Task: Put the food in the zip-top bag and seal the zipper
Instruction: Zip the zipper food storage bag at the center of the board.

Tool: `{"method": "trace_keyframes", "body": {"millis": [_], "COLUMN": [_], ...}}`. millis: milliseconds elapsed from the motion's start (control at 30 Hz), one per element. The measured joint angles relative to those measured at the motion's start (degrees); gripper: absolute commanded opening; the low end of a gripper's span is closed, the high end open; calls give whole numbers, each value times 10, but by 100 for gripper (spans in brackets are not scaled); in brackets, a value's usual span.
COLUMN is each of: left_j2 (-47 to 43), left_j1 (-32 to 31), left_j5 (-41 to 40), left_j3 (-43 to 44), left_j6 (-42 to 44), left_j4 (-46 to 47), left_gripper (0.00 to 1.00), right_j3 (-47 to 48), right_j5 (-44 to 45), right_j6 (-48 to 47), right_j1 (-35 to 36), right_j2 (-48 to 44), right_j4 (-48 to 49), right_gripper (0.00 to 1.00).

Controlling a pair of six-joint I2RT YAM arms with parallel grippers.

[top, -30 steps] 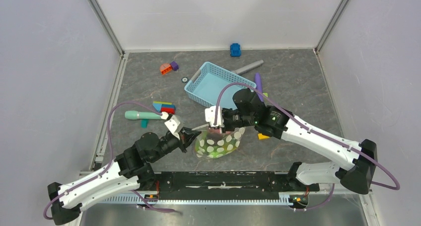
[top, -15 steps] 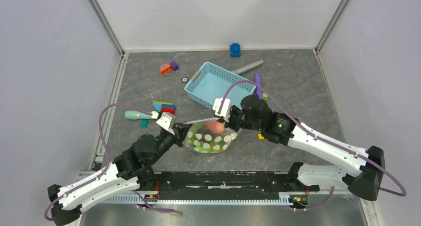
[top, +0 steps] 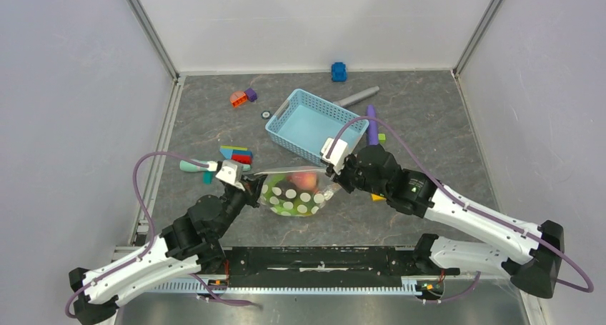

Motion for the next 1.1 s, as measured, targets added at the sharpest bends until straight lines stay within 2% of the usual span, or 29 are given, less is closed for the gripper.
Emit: {"method": "trace_keyframes", "body": {"millis": [367, 767, 800, 867, 900, 933, 1033, 1100], "left_j2": [-1, 3, 4, 6, 6, 6, 6, 6], "left_j1": [-1, -1, -1, -1, -1, -1, 0, 1], "left_j5": [-81, -95, -93, -85, -76, -70, -45, -28], "left_j3": [0, 0, 0, 0, 0, 0, 0, 0], "left_j6": [-28, -34, -33, -33, -33, -33, -32, -30], "left_j4": [-23, -23, -23, -22, -21, -19, -17, -14], "left_gripper": [2, 2, 2, 2, 2, 2, 2, 2], "right_j3": [-1, -30, -30, -35, -39, -43, -53, -59], "right_j5": [54, 77, 77, 75, 75, 74, 59, 41], "right_j6": [37, 71, 71, 69, 66, 62, 43, 26], "right_j1": [0, -1, -1, -2, -2, -3, -6, -7], "right_j2": [-9, -48, -49, -50, -51, -51, -51, -51], "right_j4": [-48, -72, -72, -70, -70, -70, -69, -61], "right_gripper": [0, 0, 2, 16, 30, 53, 87, 98]}}
